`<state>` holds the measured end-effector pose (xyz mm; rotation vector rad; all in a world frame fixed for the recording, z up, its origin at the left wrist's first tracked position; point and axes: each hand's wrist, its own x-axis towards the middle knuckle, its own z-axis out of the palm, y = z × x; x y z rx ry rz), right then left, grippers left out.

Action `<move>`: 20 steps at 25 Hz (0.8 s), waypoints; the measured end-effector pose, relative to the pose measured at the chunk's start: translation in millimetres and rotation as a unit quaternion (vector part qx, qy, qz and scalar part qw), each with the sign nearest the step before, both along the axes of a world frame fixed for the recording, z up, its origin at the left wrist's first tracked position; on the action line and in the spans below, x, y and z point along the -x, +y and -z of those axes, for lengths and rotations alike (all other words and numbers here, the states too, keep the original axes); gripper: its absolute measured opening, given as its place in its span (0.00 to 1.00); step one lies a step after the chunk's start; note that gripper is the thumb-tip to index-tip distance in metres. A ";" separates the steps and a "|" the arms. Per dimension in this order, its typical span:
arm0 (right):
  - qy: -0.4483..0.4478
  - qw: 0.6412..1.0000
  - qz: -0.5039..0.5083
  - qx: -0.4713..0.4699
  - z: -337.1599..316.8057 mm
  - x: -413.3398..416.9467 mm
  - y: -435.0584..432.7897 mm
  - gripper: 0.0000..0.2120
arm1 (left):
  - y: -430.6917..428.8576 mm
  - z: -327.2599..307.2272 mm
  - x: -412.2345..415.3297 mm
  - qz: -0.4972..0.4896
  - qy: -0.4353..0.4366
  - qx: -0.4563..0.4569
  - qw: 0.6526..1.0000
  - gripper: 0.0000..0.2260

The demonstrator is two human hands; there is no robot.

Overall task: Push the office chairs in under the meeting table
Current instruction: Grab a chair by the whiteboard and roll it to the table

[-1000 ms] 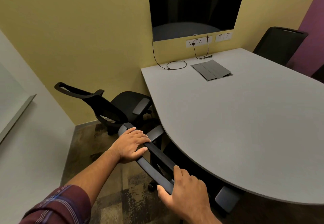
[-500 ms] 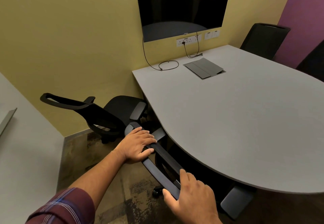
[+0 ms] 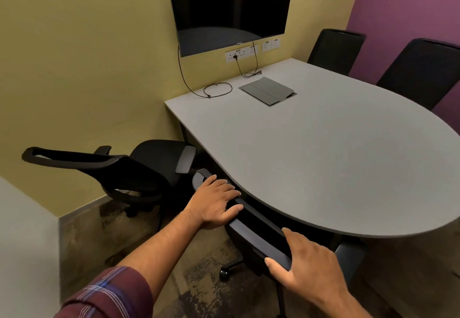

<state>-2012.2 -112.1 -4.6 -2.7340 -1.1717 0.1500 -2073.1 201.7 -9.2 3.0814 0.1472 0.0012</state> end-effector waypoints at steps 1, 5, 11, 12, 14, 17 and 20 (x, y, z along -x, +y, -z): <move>-0.004 1.000 0.005 0.006 -1.9 1.3 -0.9 0.52 | -1.2 -1.6 -0.1 0.001 0.001 0.000 1.000 0.39; 0.011 1.000 0.026 0.012 -10.8 5.5 -0.3 0.56 | -2.8 -8.0 5.7 0.016 -0.001 0.012 1.000 0.46; 0.017 0.998 0.057 -0.016 -36.2 12.0 38.0 0.59 | 23.0 -8.9 32.6 0.028 -0.055 0.015 0.998 0.47; 0.007 0.998 0.054 -0.021 -41.8 11.1 50.7 0.59 | 30.6 -10.3 36.5 0.018 -0.059 0.012 0.998 0.47; -0.011 0.998 0.047 -0.036 -52.4 7.5 79.3 0.60 | 46.8 -15.9 42.5 0.000 -0.061 0.000 0.998 0.49; -0.039 0.997 0.029 -0.059 -63.0 -1.8 127.7 0.60 | 75.2 -28.9 48.5 -0.029 -0.058 -0.011 0.998 0.48; -0.056 0.996 0.000 -0.076 -66.7 -10.7 182.0 0.58 | 107.5 -41.3 56.1 -0.061 -0.080 -0.011 0.995 0.46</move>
